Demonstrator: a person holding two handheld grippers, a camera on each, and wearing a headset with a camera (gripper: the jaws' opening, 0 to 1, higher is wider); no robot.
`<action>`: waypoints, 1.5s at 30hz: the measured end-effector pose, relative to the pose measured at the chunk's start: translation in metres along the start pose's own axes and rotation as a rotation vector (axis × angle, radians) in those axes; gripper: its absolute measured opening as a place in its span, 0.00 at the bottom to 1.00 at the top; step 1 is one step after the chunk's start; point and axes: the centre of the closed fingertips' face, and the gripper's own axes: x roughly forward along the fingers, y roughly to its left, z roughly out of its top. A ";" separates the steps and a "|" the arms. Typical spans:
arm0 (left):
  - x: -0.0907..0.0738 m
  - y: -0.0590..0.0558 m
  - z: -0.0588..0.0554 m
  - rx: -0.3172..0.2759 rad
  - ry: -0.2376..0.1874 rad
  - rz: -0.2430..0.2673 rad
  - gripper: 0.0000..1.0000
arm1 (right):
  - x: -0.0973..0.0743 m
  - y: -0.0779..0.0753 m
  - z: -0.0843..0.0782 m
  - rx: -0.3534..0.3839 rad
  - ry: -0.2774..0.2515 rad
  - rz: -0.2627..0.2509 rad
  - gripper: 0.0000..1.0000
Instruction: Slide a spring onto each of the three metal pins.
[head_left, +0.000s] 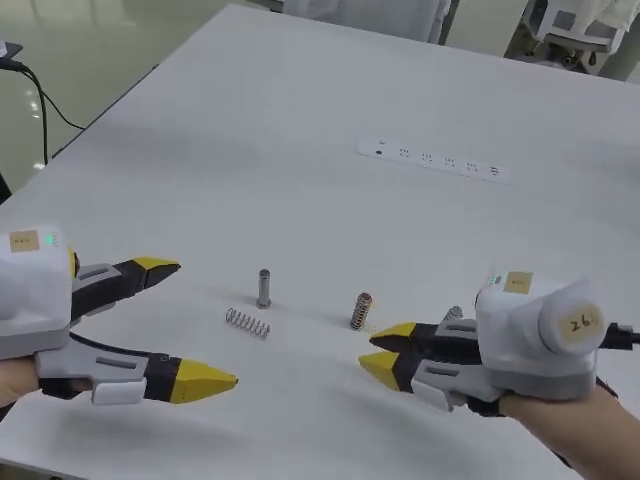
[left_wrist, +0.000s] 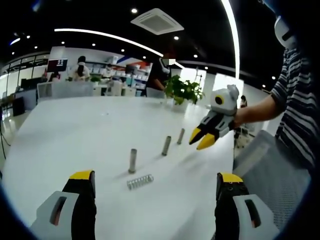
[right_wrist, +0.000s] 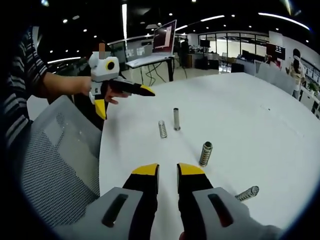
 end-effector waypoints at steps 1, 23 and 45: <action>0.000 0.000 0.000 -0.002 0.000 0.000 0.98 | 0.000 0.000 0.000 0.003 0.000 0.000 0.12; 0.000 -0.001 0.001 0.009 -0.005 -0.015 0.98 | 0.028 0.003 0.024 -0.064 0.017 0.024 0.12; 0.000 -0.006 -0.003 0.025 0.014 -0.026 0.98 | 0.100 0.022 0.046 -0.201 0.076 0.076 0.11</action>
